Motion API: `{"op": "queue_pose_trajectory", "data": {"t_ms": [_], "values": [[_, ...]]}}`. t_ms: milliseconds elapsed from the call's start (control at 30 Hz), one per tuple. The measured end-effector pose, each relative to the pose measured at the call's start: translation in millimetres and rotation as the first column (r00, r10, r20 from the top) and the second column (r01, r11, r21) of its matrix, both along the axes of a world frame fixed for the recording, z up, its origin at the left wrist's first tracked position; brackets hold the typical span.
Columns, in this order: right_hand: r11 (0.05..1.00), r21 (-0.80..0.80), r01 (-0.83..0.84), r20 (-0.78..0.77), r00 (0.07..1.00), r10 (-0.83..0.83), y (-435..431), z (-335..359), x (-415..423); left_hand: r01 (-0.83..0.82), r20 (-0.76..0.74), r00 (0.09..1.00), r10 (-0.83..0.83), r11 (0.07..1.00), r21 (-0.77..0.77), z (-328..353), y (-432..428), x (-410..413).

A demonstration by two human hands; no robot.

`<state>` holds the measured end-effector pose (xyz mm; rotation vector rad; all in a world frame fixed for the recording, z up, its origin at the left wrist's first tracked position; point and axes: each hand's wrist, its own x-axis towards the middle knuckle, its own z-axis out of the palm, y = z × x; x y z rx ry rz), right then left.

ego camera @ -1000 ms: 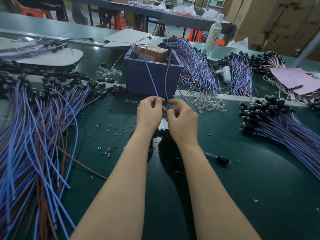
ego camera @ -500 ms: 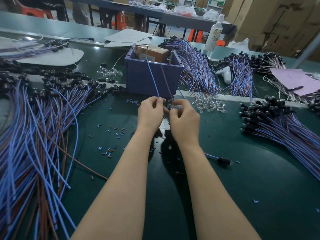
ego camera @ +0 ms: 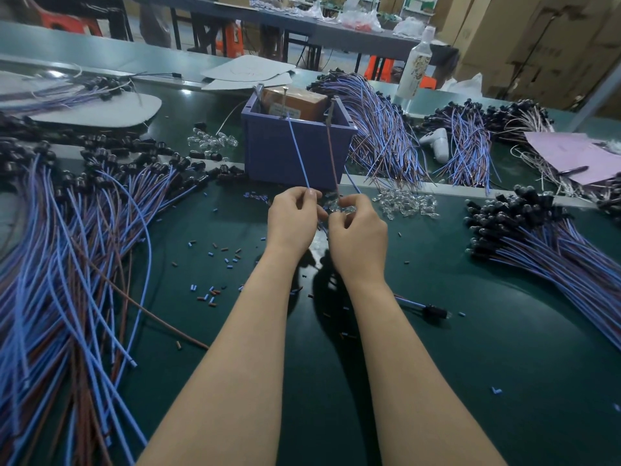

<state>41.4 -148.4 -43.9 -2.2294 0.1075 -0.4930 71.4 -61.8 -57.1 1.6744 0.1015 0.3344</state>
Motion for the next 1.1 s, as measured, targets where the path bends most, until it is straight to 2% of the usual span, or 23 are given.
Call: {"op": "queue_pose_trajectory", "data": {"t_ms": [333,1100], "values": [[1.000,0.019,0.006,-0.009,1.000,-0.006,0.3,0.6,-0.3,-0.036,0.029,0.999,0.035,0.999,0.040,-1.5,-0.8,-1.9],[0.997,0.059,0.041,-0.022,0.999,-0.039,-1.1,0.7,-0.4,0.018,0.003,1.000,-0.018,1.000,0.002,-1.1,-1.2,-0.3]]}}
